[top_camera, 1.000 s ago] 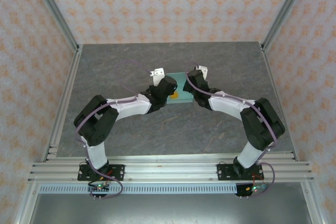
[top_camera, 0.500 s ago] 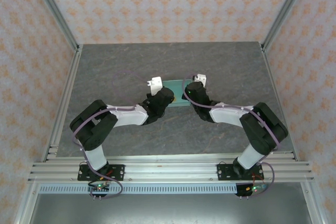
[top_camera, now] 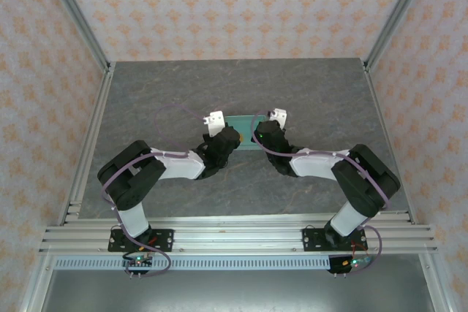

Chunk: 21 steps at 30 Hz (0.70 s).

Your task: Fold the paper box

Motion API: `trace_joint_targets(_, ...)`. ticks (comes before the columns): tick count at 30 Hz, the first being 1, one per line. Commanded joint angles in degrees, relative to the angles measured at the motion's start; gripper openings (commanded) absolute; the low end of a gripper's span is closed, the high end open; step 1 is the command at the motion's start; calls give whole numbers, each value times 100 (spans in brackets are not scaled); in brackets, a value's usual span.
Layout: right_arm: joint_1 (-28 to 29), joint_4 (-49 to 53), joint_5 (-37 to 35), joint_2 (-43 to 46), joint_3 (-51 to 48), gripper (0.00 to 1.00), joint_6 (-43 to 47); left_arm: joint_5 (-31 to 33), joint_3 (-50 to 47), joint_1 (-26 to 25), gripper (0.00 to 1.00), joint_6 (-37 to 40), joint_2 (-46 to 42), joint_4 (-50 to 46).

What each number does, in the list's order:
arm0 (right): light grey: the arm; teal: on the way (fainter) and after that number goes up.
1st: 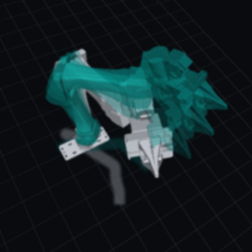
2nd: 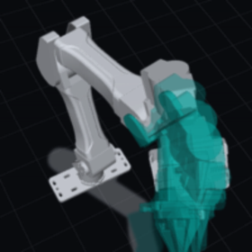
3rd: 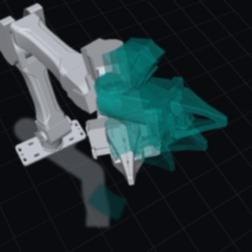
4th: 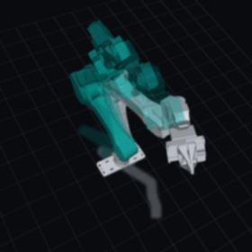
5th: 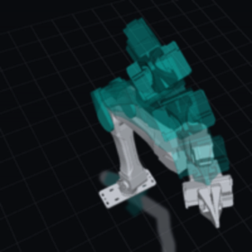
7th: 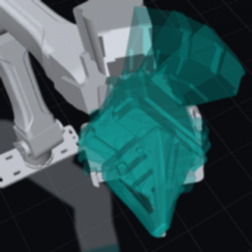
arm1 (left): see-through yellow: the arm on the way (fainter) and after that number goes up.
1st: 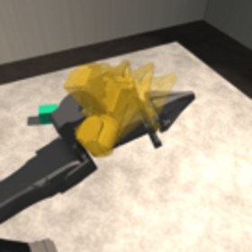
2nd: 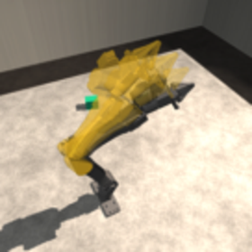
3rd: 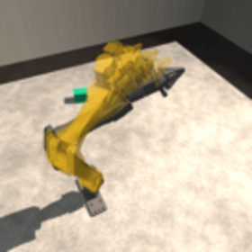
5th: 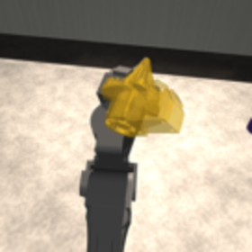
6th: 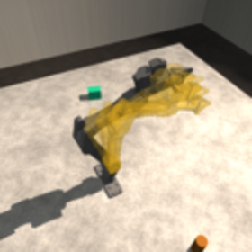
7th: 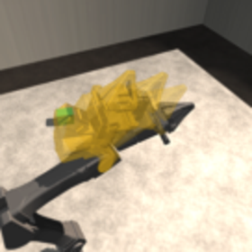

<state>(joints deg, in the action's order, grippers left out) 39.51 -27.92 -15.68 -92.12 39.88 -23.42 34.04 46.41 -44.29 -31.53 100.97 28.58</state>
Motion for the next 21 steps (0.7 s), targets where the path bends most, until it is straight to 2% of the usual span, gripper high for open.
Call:
trace_joint_targets(1,-136,-19,-739,-72,-302,2,-385,805,-351,127,1,-172,197,-455)
trace_joint_targets(21,56,-680,-864,-238,-877,3,-638,1157,-870,-23,1,-24,427,161)
